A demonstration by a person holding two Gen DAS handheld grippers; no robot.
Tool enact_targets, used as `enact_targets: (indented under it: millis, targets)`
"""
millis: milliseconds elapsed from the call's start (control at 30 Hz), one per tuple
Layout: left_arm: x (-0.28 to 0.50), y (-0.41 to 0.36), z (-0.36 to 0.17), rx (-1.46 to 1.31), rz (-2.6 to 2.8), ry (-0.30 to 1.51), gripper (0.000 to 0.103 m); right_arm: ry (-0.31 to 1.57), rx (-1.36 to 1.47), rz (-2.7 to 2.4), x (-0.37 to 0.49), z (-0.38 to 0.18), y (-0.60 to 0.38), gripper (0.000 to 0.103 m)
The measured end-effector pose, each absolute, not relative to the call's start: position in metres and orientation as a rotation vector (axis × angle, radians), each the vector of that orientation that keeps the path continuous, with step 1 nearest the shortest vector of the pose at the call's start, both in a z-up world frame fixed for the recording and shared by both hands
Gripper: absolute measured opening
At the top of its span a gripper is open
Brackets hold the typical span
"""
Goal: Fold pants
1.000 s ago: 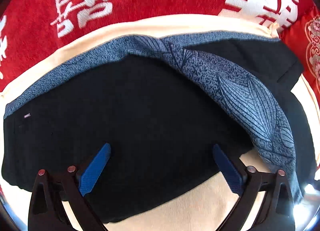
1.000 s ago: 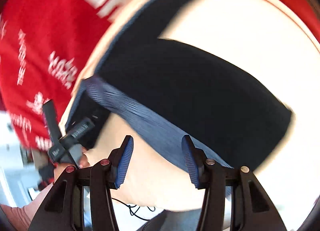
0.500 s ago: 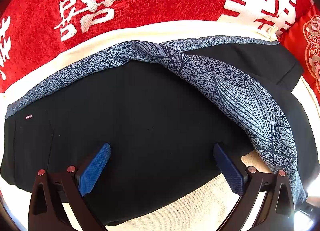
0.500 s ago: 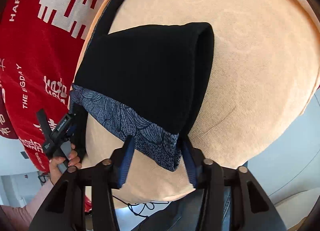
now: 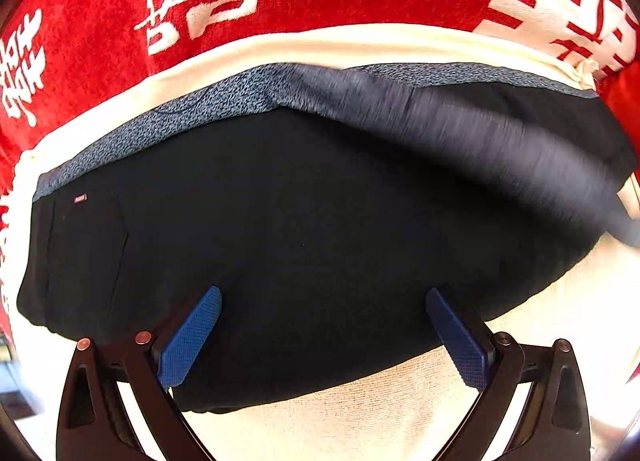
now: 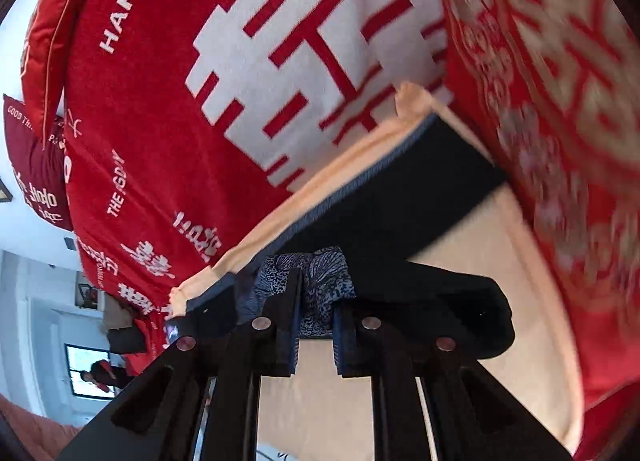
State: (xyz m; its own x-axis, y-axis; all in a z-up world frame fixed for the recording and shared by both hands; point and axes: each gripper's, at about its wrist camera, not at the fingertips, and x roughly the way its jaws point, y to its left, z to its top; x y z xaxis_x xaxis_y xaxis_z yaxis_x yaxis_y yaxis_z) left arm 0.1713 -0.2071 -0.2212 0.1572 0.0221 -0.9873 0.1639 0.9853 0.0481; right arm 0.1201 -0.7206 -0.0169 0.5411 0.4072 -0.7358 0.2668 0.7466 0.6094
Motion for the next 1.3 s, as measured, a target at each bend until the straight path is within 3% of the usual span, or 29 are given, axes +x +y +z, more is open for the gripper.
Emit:
enact_targets:
  millis: [133, 200, 233, 267, 300, 500, 533, 633, 767, 867, 933, 1000, 1067, 1200, 1300]
  targets:
    - [0.177, -0.212, -0.221, 0.148, -0.064, 1.421, 0.103, 1.082, 0.593, -0.015, 0.197, -0.032, -0.750, 0.022]
    - [0.182, -0.216, -0.219, 0.147, -0.047, 1.429, 0.103, 1.127, 0.528, -0.049, 0.215, -0.041, -0.745, 0.036]
    - [0.185, -0.218, -0.216, 0.149, -0.032, 1.431, 0.103, 1.116, 0.518, -0.039, 0.214, -0.040, -0.739, 0.057]
    - [0.189, -0.220, -0.211, 0.147, -0.025, 1.428, 0.103, 1.105, 0.525, -0.015, 0.208, -0.040, -0.733, 0.070]
    - [0.191, -0.221, -0.205, 0.136, -0.026, 1.420, 0.103, 1.101, 0.541, 0.004, 0.201, -0.042, -0.728, 0.071]
    - [0.219, -0.243, -0.175, 0.103, -0.055, 1.338, 0.103, 1.240, 0.631, -0.204, 0.144, -0.110, -0.724, 0.069]
    - [0.228, -0.249, -0.179, 0.102, -0.058, 1.333, 0.103, 1.253, 0.661, -0.232, 0.143, -0.122, -0.729, 0.062]
    - [0.251, -0.263, -0.198, 0.091, -0.049, 1.343, 0.103, 1.253, 0.682, -0.291, 0.157, -0.149, -0.744, 0.006]
    - [0.260, -0.283, -0.233, 0.182, -0.032, 1.369, 0.103, 1.232, 0.507, -0.244, 0.174, -0.129, -0.734, 0.007]
    - [0.266, -0.282, -0.228, 0.160, -0.026, 1.407, 0.103, 1.323, 0.593, -0.344, 0.151, -0.126, -0.744, 0.020]
    - [0.270, -0.281, -0.213, 0.155, -0.024, 1.412, 0.103, 1.267, 0.593, -0.300, 0.140, -0.108, -0.738, 0.021]
    - [0.277, -0.284, -0.195, 0.119, -0.066, 1.350, 0.103, 1.245, 0.504, -0.217, 0.151, -0.098, -0.721, 0.036]
    - [0.296, -0.293, -0.189, 0.124, -0.076, 1.309, 0.103, 1.210, 0.391, -0.145, 0.180, -0.096, -0.705, 0.061]
    - [0.341, -0.318, -0.204, 0.111, -0.058, 1.281, 0.103, 1.172, 0.375, -0.063, 0.238, -0.117, -0.706, 0.060]
    - [0.350, -0.339, -0.224, 0.135, -0.073, 1.313, 0.103, 1.311, 0.339, -0.177, 0.254, -0.151, -0.718, 0.031]
